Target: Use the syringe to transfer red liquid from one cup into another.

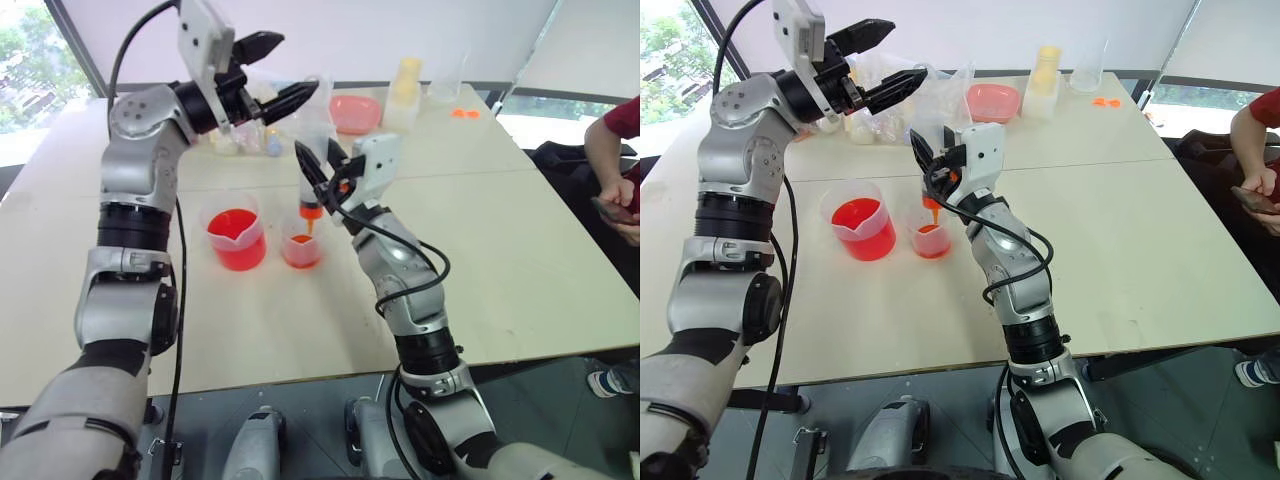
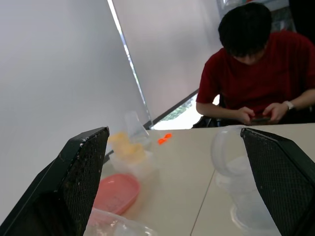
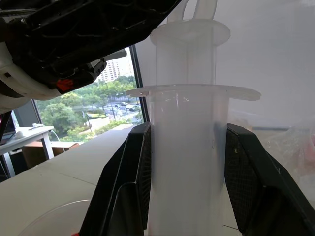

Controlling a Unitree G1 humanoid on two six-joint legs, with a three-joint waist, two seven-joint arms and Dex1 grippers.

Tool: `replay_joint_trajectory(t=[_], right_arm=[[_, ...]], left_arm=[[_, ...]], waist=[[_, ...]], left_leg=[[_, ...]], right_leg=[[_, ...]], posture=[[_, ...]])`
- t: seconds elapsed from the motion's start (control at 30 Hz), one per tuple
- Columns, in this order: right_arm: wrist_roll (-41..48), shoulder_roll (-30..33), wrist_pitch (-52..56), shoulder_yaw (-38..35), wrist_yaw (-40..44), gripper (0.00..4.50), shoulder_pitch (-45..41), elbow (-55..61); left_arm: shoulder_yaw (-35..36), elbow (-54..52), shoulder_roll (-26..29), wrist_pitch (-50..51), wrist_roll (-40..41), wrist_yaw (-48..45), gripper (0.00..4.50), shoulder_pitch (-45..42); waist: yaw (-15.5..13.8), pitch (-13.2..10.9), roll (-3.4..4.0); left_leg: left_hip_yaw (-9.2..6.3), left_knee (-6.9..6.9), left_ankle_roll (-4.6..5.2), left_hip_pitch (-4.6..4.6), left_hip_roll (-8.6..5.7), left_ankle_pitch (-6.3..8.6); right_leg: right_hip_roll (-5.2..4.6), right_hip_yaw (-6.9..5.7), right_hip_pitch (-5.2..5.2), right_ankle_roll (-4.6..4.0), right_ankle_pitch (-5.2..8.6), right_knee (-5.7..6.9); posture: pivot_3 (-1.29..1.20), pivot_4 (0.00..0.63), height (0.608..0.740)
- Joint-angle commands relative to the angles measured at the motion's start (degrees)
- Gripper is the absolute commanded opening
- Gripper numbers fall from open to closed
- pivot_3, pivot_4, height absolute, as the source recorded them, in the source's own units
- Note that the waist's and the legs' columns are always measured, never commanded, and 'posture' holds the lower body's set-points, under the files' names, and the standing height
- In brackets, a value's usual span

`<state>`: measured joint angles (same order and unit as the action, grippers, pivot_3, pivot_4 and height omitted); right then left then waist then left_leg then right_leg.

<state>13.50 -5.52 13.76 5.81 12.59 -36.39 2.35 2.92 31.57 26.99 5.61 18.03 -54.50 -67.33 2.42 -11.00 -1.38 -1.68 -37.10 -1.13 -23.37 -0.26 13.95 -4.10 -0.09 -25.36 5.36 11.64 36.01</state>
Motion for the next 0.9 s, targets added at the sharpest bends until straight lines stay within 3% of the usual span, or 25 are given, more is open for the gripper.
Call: replay_joint_trajectory(t=[0.03,0.1,0.2,0.43,0.47,0.9], right_arm=[[-0.29,-0.87,-2.52,1.42,1.08,1.52,-1.15,2.55],[-0.59,-0.83,-2.76,1.64,1.30,1.52,-1.10,2.57],[-0.88,-0.95,-2.92,1.64,1.48,1.52,-1.06,2.54],[-1.43,-1.17,-3.25,1.81,1.68,1.52,-0.86,2.49],[-1.43,-1.19,-3.25,1.79,1.71,1.52,-0.93,2.46],[-1.11,-1.85,-3.15,0.92,1.53,1.52,-1.94,2.30]], left_arm=[[-1.02,1.39,0.76,-2.37,-3.08,0.41,4.49,-2.01],[-1.45,2.27,0.60,-3.29,-4.52,0.74,4.49,-2.35],[-1.50,2.48,0.31,-4.12,-5.03,0.32,3.64,-2.42],[-2.38,0.96,-0.27,-4.36,-4.80,-0.44,0.24,-1.83],[-2.57,0.66,-0.32,-4.16,-4.79,-0.61,0.06,-1.89],[-3.15,-6.11,-0.38,1.23,-2.16,-6.02,0.06,1.76]], waist=[[0.00,0.00,0.00],[-0.01,0.00,0.00],[-0.15,0.00,0.00],[-0.04,0.00,0.00],[0.02,0.00,0.00],[0.02,0.00,0.00]], left_leg=[[0.00,0.00,0.00,0.00,0.00,0.00],[0.00,0.00,0.00,0.00,0.00,0.00],[0.00,0.00,0.00,-0.01,0.00,0.00],[0.00,-0.01,0.00,-0.01,0.00,0.00],[0.00,0.00,0.00,-0.01,0.00,0.00],[-0.02,0.00,0.00,-0.01,0.01,0.00]], right_leg=[[0.00,0.00,0.00,0.00,0.00,0.00],[0.00,0.00,0.00,0.00,0.00,0.00],[-0.01,0.00,0.01,0.00,0.00,0.00],[0.00,0.00,0.00,0.00,0.00,0.00],[0.00,0.00,0.00,0.00,0.00,0.00],[0.01,0.00,0.00,0.00,0.00,0.01]], posture=[[0.00,0.150,0.740],[0.00,0.150,0.740],[0.00,0.150,0.740],[0.00,0.150,0.740],[0.00,0.150,0.740],[0.00,0.150,0.740]])
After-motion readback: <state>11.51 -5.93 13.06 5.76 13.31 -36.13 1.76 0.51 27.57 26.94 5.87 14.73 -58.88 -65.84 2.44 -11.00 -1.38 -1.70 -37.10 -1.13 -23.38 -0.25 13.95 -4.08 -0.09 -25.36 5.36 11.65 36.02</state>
